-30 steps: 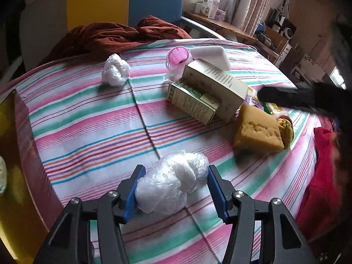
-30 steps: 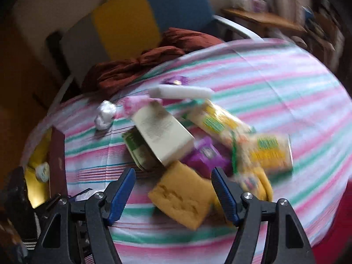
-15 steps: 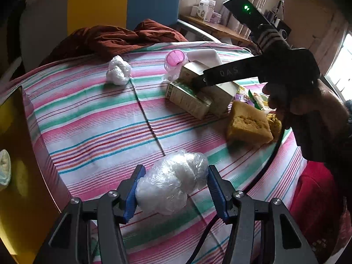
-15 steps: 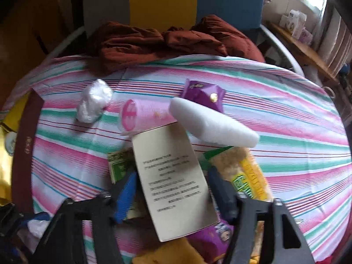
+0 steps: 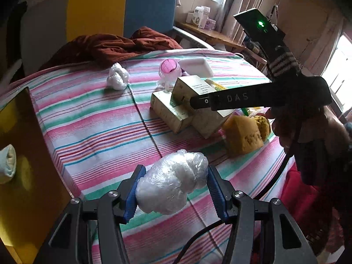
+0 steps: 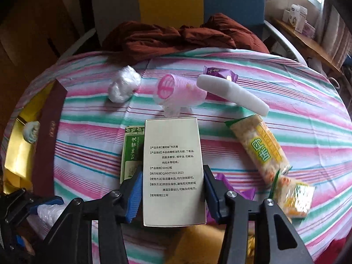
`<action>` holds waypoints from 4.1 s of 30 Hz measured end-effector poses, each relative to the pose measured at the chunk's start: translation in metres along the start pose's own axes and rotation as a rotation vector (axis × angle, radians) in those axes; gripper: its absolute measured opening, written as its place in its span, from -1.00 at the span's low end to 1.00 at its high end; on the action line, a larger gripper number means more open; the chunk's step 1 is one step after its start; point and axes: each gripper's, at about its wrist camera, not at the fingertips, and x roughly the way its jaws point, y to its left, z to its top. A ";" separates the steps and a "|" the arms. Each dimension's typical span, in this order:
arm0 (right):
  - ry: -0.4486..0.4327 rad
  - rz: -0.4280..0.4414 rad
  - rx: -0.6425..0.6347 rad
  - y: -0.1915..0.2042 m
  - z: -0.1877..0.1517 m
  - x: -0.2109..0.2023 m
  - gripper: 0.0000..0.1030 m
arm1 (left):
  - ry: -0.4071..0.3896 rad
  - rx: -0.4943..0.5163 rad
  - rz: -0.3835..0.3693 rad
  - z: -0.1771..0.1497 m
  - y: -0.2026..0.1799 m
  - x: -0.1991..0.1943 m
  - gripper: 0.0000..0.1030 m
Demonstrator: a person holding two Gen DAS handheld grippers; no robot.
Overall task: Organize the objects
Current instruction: 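Grasp the white box with the right gripper while the left holds the cotton, then place the white box and cotton wad into the gold tray, opening both grippers, then return both grippers to the remaining items on the table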
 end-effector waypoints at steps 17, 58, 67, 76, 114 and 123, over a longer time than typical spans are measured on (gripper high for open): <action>-0.197 0.123 -0.018 0.059 -0.013 -0.079 -0.03 | -0.170 -0.092 0.034 -0.013 0.029 -0.089 0.11; 0.034 0.471 -0.351 0.298 -0.051 -0.010 0.02 | -0.344 -0.583 0.494 -0.111 0.220 -0.213 0.62; -0.088 0.333 -0.327 0.278 -0.052 -0.033 0.17 | -0.343 -0.439 0.503 -0.088 0.177 -0.205 0.71; -0.140 0.270 -0.265 0.250 -0.053 -0.044 0.20 | -0.325 -0.334 0.486 -0.075 0.141 -0.191 0.73; -0.158 0.040 0.027 0.098 -0.041 -0.050 0.26 | -0.210 -0.108 0.371 -0.050 0.069 -0.134 0.74; -0.162 -0.087 0.165 0.022 -0.036 -0.063 0.26 | -0.204 -0.063 0.330 -0.038 0.054 -0.123 0.74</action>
